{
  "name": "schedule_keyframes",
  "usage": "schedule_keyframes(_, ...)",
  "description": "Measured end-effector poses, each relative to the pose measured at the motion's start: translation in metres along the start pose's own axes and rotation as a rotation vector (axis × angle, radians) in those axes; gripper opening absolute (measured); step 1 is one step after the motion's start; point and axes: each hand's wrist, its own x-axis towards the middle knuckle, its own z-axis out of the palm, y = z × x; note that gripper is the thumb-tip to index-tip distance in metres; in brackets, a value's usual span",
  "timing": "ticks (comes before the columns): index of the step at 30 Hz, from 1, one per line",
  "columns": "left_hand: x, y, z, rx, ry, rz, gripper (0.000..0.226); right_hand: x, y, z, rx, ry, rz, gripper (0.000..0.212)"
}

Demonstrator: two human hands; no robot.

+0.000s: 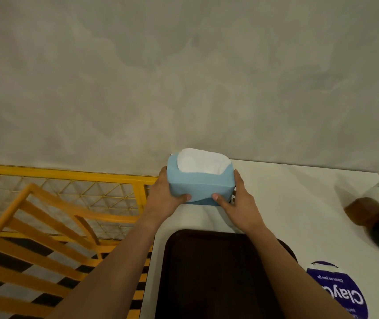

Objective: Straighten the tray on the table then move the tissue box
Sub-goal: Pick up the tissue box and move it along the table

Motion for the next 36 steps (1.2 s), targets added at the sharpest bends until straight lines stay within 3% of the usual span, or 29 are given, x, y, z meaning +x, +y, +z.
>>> schedule_keyframes(3,0.022,-0.002,0.002,-0.019,-0.012,-0.011,0.096,0.024,0.008,0.003,0.002,-0.024,-0.008,0.095)
schedule_keyframes(8,0.053,-0.010,0.005,-0.062,-0.016,-0.048,0.100,0.059,0.012,0.005,0.040,-0.035,-0.032,0.084)
schedule_keyframes(19,0.077,-0.021,0.010,-0.063,-0.009,-0.009,0.102,0.091,0.028,0.007,0.043,-0.044,-0.005,0.094)
schedule_keyframes(36,0.084,-0.032,0.013,0.096,-0.040,-0.119,0.089,0.093,0.038,0.004,-0.041,-0.086,0.076,0.077)
